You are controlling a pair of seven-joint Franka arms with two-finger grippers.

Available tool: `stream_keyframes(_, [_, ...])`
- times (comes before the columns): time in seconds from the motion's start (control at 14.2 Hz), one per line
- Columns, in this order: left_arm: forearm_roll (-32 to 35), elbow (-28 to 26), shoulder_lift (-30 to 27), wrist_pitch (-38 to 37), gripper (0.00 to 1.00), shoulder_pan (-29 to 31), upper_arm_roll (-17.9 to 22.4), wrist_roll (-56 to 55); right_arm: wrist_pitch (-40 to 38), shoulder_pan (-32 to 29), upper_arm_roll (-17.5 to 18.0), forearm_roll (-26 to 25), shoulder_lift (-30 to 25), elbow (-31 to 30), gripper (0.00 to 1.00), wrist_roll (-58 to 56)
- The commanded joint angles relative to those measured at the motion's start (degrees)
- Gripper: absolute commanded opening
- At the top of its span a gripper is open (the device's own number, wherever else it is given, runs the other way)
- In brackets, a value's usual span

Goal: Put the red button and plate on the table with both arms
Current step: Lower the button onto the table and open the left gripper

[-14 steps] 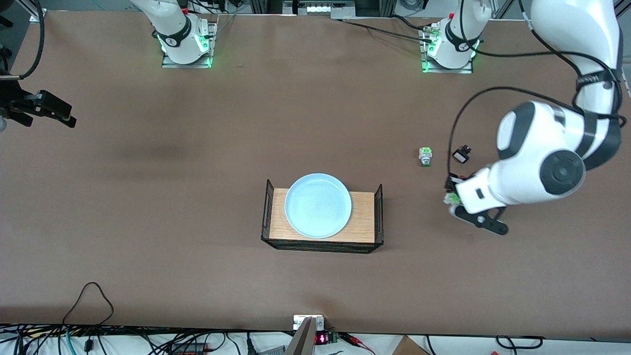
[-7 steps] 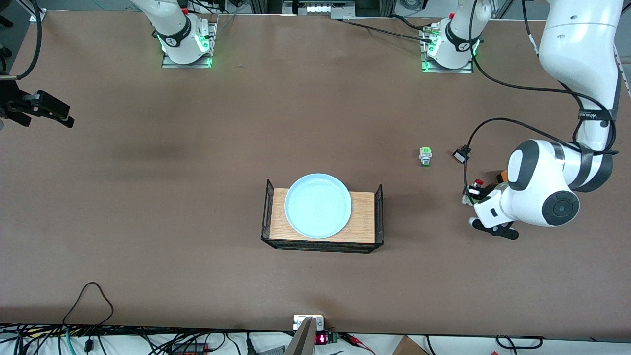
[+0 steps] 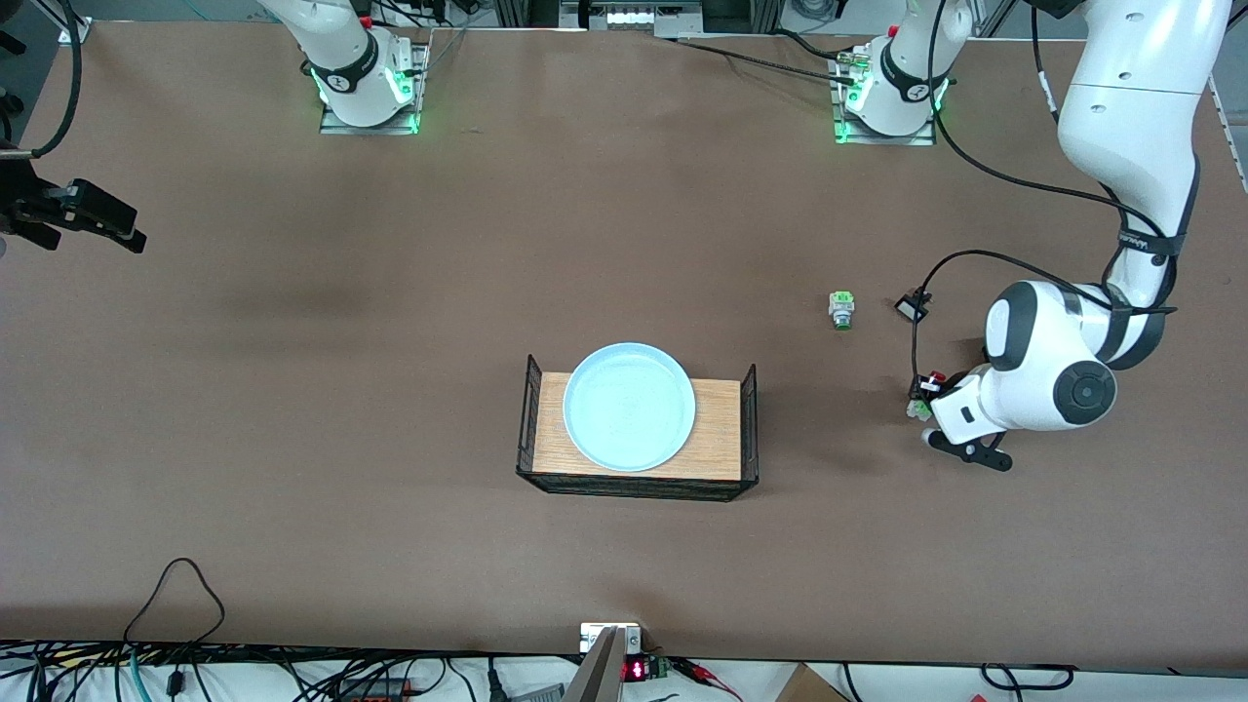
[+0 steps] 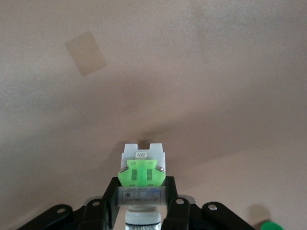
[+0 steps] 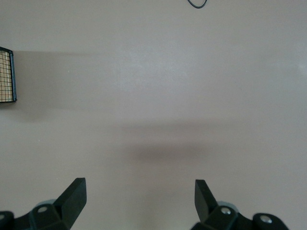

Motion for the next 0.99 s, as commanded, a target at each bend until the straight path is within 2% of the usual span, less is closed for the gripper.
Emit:
stream_keyframes(0.0, [1.1, -4.1, -1.2, 4.5, 0.21, 0.9, -0.7, 0.8, -0.7, 0.2, 0.3, 0.4, -1.0, 0.0, 1.00, -0.3])
stream_keyframes(0.14, [1.1, -4.1, -1.2, 4.5, 0.34, 0.9, -0.7, 0.8, -0.1, 0.2, 0.3, 1.0, -0.9, 0.0, 1.00, -0.6])
stream_keyframes(0.28, [1.1, -4.1, -0.9, 4.2, 0.63, 0.8, -0.7, 1.0, -0.6, 0.6, 0.6, 2.4, -0.5, -0.1, 1.00, 0.2])
stream_keyframes(0.42, [1.1, -4.0, -1.3, 3.1, 1.00, 0.7, -0.8, 1.4, -0.6, 0.9, 0.6, 4.6, -0.2, -0.7, 1.00, 0.7])
stream_keyframes(0.7, [1.1, -2.1, -2.9, -1.3, 1.00, 0.6, -1.3, 0.3, -0.7, 7.6, 0.6, 4.6, 0.2, -0.7, 1.00, 20.1])
stream_keyframes(0.92, [1.0, 1.5, -5.9, -10.4, 1.00, 0.2, -1.5, 0.2, 0.2, 14.3, 0.6, 4.8, 1.2, -0.5, 1.00, 33.0])
